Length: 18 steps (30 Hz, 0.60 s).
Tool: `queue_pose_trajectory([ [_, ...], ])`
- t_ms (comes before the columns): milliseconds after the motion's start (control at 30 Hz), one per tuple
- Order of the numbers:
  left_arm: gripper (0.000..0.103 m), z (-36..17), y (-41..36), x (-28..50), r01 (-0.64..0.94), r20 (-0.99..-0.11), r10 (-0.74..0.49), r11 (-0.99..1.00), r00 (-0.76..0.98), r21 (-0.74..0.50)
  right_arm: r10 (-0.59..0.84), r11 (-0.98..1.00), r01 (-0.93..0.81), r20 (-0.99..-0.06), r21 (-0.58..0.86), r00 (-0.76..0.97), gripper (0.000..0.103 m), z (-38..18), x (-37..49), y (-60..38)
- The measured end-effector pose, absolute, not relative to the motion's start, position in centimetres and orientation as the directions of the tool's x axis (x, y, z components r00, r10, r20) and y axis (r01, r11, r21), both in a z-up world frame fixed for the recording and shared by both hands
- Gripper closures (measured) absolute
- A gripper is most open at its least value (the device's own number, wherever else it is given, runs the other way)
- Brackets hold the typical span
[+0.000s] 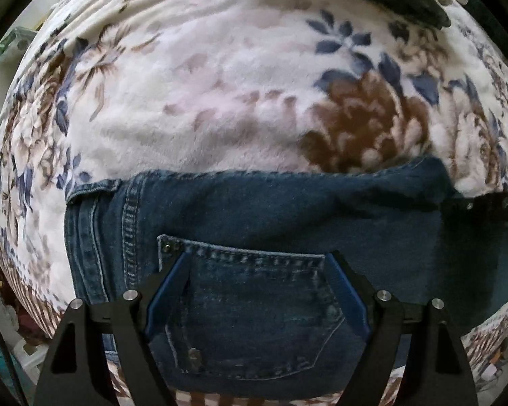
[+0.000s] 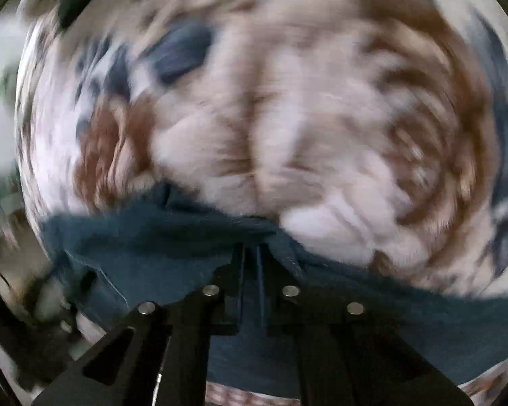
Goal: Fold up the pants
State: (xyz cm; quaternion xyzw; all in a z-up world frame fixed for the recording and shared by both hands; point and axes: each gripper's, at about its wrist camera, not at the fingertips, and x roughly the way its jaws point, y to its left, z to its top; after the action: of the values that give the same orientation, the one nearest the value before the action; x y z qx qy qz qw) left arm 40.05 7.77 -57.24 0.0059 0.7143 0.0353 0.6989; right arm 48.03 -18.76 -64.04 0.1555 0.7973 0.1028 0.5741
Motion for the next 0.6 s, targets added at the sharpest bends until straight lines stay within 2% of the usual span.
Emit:
queue_pose_trajectory([
  [67,0.022,-56.7,7.4,39.9,-0.038,-0.998,0.061,0.997,-0.015,0.062,0.410,0.911,0.158,-0.880,0.382,-0.241,0.088,-62.6,47.4,-19.7],
  [100,0.022,-56.3,7.1,39.8,-0.035,-0.998,0.057,0.998,-0.007,0.057,0.418,0.906,0.160,-0.883,0.391,-0.214,0.072,-61.5,46.8,-20.5],
  [133,0.022,-55.8,6.5,39.8,-0.028,-0.999,0.051,0.998,0.005,0.050,0.424,0.902,0.173,-0.887,0.396,-0.182,0.050,-60.3,46.0,-21.3],
  [167,0.022,-55.0,5.5,39.8,-0.009,-0.999,0.041,0.999,0.021,0.041,0.440,0.890,0.195,-0.888,0.412,-0.132,0.036,-59.0,45.2,-22.4],
  [200,0.022,-54.5,4.6,39.7,0.004,-0.999,0.031,1.000,0.035,0.031,0.457,0.873,0.220,-0.888,0.435,-0.058,0.014,-57.4,44.0,-24.1],
  [300,0.021,-52.7,1.0,39.6,0.033,-0.997,-0.008,0.999,0.078,-0.005,0.424,0.857,0.288,-0.902,0.429,0.082,0.013,-53.8,40.4,-29.8],
  [333,0.014,-52.5,-0.3,39.6,0.047,-0.997,-0.016,0.999,0.076,-0.012,0.402,0.844,0.323,-0.904,0.428,0.147,0.012,-52.6,38.8,-32.5],
  [400,0.008,-52.5,-3.6,39.5,0.075,-0.997,-0.040,0.997,0.063,-0.036,0.348,0.821,0.396,-0.910,0.412,0.227,0.009,-51.1,35.9,-37.6],
  [600,0.007,-54.5,-13.0,38.6,0.140,-0.996,-0.074,0.988,0.042,-0.067,0.185,0.625,0.690,-0.928,0.366,0.325,0.009,-51.5,27.0,-56.3],
])
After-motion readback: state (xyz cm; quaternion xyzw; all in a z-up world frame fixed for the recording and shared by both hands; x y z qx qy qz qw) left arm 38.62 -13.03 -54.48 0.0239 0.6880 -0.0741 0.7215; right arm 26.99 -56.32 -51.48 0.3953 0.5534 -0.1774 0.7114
